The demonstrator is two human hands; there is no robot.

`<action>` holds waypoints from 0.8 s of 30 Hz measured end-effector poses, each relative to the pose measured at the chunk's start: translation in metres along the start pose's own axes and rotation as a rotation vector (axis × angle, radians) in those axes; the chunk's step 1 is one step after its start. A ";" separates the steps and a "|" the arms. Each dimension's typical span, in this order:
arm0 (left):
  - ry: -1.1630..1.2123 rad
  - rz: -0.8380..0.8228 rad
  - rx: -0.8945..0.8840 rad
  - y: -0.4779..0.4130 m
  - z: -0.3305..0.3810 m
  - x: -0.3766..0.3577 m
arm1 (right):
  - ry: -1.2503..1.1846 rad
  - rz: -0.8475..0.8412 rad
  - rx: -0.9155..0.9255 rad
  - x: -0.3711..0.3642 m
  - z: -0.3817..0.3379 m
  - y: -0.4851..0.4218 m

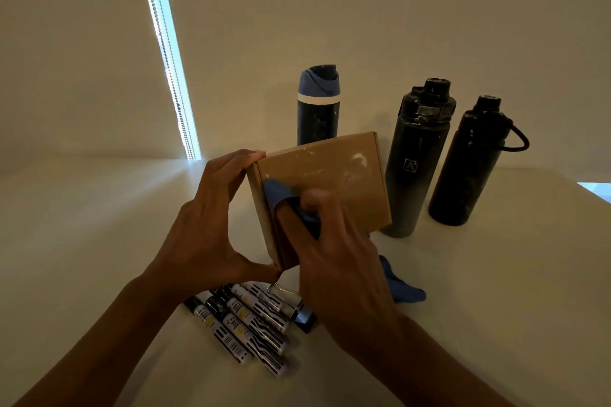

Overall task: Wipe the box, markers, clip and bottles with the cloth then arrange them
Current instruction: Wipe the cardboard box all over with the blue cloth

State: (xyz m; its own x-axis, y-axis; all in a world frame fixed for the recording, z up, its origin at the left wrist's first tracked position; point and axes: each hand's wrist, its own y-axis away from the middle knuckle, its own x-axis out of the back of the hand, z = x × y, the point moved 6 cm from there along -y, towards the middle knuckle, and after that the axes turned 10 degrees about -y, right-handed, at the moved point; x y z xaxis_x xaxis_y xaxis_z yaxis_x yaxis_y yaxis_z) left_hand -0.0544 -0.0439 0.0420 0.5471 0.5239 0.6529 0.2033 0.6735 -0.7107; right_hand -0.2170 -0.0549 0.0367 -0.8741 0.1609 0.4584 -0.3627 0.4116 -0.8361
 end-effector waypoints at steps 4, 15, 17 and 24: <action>-0.018 -0.002 0.015 0.000 -0.001 0.000 | 0.058 -0.013 -0.118 0.006 0.020 0.003; -0.040 -0.022 0.007 0.001 -0.002 -0.004 | 0.244 -0.136 -0.112 0.020 -0.018 0.004; -0.042 -0.023 0.006 0.000 -0.001 -0.004 | 0.140 -0.191 -0.105 0.004 -0.014 0.002; -0.049 -0.032 -0.001 0.000 -0.002 -0.006 | 0.177 -0.169 -0.148 0.010 -0.007 0.001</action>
State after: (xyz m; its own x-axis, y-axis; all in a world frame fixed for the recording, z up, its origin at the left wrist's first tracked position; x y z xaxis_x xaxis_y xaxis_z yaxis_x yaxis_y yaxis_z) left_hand -0.0558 -0.0480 0.0371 0.4998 0.5274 0.6870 0.2207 0.6895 -0.6898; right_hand -0.2236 -0.0466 0.0419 -0.7305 0.2276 0.6439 -0.4360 0.5704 -0.6961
